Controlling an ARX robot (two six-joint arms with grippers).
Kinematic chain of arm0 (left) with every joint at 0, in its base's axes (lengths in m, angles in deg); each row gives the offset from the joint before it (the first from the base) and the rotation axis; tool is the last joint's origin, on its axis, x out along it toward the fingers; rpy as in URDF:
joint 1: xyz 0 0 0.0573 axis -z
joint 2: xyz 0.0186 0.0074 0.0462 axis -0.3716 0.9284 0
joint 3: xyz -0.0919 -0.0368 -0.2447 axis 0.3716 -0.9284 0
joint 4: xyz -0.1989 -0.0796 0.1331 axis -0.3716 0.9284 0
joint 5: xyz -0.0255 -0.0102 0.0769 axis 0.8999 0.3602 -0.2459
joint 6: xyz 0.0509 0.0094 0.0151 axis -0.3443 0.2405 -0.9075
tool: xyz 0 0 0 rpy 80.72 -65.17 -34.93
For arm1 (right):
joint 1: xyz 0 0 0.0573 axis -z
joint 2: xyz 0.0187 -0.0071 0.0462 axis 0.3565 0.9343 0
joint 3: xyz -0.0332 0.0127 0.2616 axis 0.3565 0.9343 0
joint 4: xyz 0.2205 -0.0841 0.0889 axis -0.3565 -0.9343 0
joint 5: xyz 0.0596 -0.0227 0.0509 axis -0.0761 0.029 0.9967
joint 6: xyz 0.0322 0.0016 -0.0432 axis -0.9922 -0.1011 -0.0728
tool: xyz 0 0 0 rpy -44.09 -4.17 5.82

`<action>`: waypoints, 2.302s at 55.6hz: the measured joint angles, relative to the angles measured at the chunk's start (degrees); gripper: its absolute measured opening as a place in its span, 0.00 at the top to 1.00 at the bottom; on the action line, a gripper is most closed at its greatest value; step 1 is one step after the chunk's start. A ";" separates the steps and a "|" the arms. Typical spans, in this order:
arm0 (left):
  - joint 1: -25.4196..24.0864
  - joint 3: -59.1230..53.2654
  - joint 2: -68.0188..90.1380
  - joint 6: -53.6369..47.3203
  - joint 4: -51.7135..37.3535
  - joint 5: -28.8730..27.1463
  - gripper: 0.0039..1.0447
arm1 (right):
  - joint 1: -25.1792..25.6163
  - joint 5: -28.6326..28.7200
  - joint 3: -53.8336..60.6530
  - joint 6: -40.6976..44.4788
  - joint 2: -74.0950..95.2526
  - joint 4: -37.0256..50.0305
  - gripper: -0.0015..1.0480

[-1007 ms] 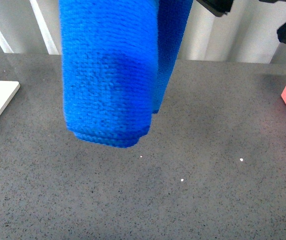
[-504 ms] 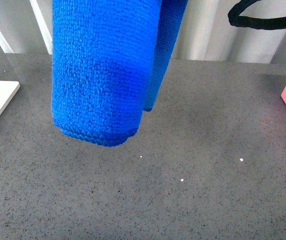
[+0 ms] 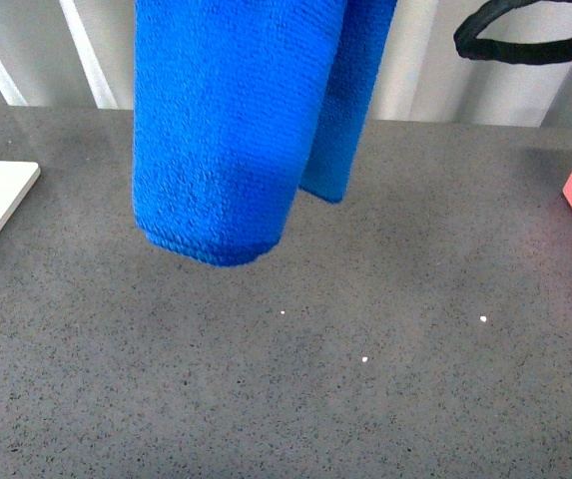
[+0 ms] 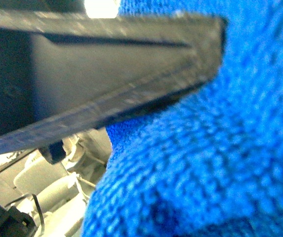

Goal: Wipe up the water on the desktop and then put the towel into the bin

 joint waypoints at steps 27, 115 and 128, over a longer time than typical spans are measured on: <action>2.01 -6.95 -2.16 -8.94 -12.52 -26.25 0.30 | 1.49 0.74 1.18 13.18 -2.91 -11.45 0.95; -19.61 -55.63 -55.28 -20.96 -11.58 -25.51 0.97 | 3.72 -1.73 5.44 19.06 -6.67 -17.55 0.95; -19.61 -55.63 -61.09 -20.96 -6.01 -25.51 0.97 | 3.98 -1.73 5.44 19.06 -6.80 -17.55 0.95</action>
